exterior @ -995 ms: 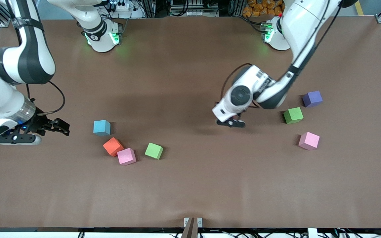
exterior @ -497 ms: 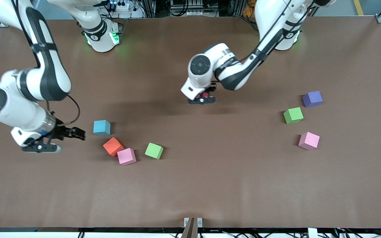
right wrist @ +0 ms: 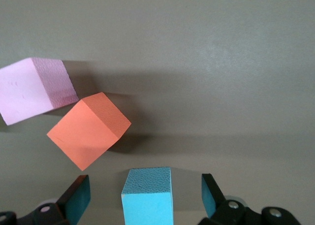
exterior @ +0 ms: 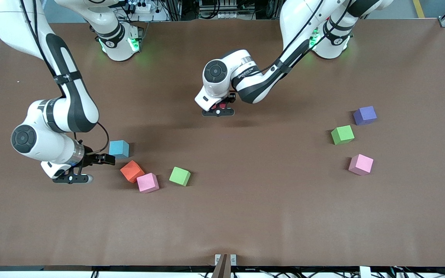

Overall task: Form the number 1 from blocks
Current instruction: 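Carry the red cube to the table center while the right gripper reaches cyan, then lower the red cube onto the table and open the left gripper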

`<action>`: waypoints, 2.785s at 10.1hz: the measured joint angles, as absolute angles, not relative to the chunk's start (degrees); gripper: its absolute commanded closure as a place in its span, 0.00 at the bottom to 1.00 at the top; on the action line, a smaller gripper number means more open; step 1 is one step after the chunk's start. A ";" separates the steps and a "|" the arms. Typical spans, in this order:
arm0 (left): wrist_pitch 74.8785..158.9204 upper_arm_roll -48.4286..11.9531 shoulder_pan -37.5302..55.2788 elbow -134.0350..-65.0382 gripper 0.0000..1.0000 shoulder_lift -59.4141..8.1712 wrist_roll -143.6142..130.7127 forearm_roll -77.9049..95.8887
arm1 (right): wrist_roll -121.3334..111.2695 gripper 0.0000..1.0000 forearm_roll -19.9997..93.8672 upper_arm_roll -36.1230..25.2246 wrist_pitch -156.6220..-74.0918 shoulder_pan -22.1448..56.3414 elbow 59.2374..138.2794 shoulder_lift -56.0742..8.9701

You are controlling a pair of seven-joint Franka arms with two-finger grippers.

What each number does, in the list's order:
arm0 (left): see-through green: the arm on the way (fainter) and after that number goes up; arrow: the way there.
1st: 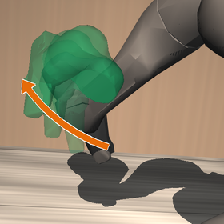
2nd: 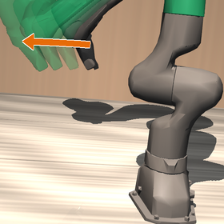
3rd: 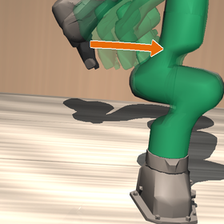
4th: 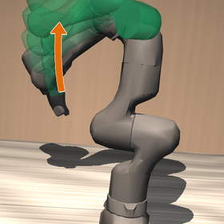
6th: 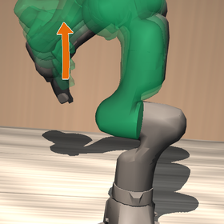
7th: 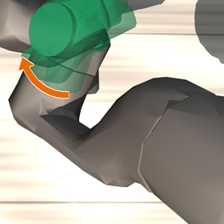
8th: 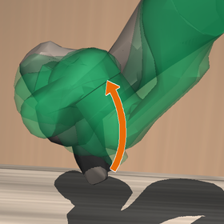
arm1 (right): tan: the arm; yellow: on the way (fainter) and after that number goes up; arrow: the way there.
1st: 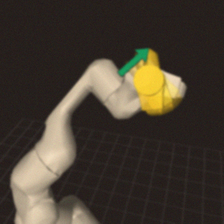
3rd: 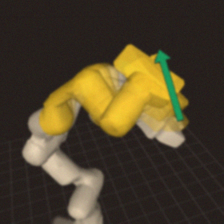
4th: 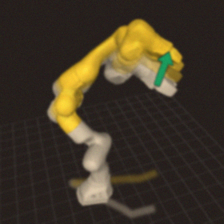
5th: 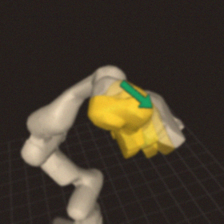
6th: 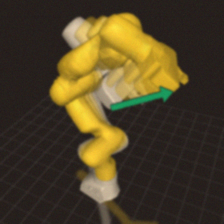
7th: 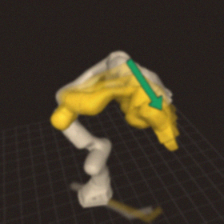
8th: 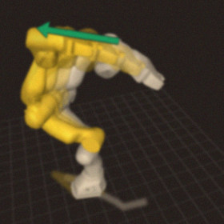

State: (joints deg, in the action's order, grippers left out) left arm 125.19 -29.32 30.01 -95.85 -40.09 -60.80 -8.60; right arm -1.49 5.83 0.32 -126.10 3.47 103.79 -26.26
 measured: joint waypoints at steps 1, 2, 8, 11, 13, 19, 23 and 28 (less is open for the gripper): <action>125.43 -28.60 30.67 -95.79 1.00 -40.62 -60.80 -8.60 | -3.60 0.00 5.73 0.30 -126.10 3.50 104.04 -26.71; 125.78 -27.71 31.44 -95.76 1.00 -40.94 -60.80 -8.60 | -5.15 0.00 5.29 0.28 -126.10 3.50 104.28 -27.16; 125.96 -24.44 31.90 -95.12 1.00 -41.60 -56.51 -8.61 | -3.43 0.00 3.88 0.24 -128.03 3.77 108.41 -29.21; 126.10 -23.15 31.92 -91.22 1.00 -44.05 -54.53 -8.61 | -1.45 0.00 3.88 0.23 -128.01 4.36 109.36 -29.20; 126.11 -22.96 31.94 -88.92 0.05 -45.69 -54.04 -8.61 | -1.33 0.00 3.90 0.18 -127.99 4.36 109.90 -29.20; 124.97 -22.96 33.25 -87.54 0.00 -45.74 -53.26 -8.68 | -0.65 0.34 4.63 0.20 -128.00 5.04 112.40 -29.20; 117.78 -22.17 32.19 -86.10 0.00 -38.13 -55.23 -9.69 | -0.59 0.42 4.92 0.18 -128.03 5.21 113.24 -29.17; 111.21 -21.15 17.01 -86.44 0.00 -30.27 -56.70 -10.01 | -0.36 0.42 5.54 -0.08 -126.13 5.89 112.43 -25.01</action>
